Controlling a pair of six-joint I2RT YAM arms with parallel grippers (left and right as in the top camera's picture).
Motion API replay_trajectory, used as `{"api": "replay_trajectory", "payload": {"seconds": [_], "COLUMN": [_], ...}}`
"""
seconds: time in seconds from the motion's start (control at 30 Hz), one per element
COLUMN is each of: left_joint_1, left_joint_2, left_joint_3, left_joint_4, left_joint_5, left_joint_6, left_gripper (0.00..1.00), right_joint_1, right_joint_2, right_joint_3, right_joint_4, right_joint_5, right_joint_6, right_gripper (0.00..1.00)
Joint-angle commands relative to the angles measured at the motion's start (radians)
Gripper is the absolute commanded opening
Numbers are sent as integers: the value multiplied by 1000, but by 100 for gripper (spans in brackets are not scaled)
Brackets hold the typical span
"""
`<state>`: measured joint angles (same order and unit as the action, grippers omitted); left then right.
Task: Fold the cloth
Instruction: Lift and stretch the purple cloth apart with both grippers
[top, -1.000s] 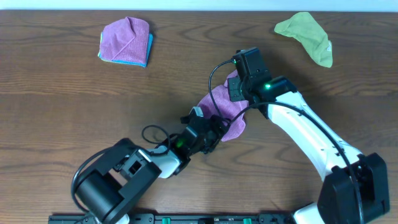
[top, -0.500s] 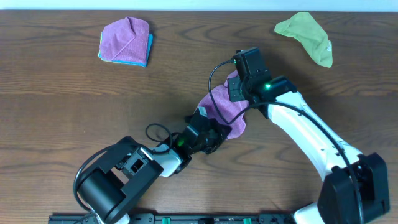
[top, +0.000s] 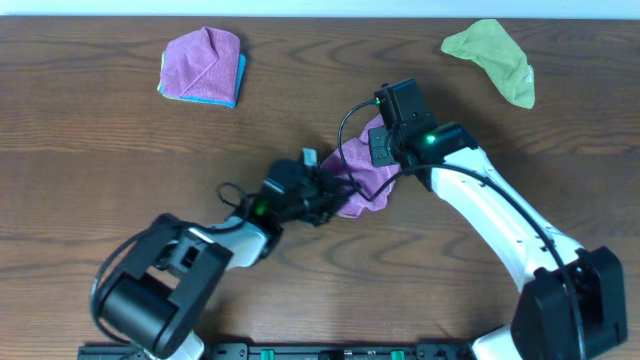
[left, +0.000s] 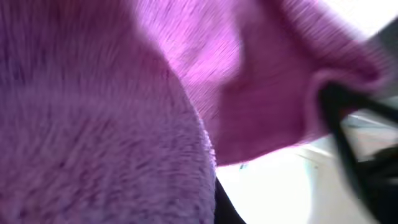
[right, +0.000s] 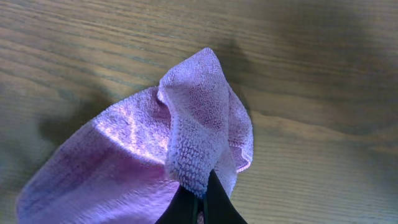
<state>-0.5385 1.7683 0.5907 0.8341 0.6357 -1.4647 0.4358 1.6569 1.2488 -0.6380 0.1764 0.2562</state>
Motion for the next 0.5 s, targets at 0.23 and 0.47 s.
{"api": "replay_trajectory", "payload": {"seconds": [0.23, 0.47], "left_joint_1": [232, 325], "left_joint_2": [-86, -116], "left_joint_3": [10, 105], "left_joint_4": [0, 1], "left_joint_5": [219, 255], "left_joint_6": [21, -56], "left_gripper": [6, 6], "right_joint_1": [-16, -14], "right_joint_2": [-132, -199], "right_joint_3": [21, 21], "right_joint_4": [22, 74], "right_joint_5": [59, 52], "right_joint_6": [19, 20], "right_gripper": [1, 1]}}
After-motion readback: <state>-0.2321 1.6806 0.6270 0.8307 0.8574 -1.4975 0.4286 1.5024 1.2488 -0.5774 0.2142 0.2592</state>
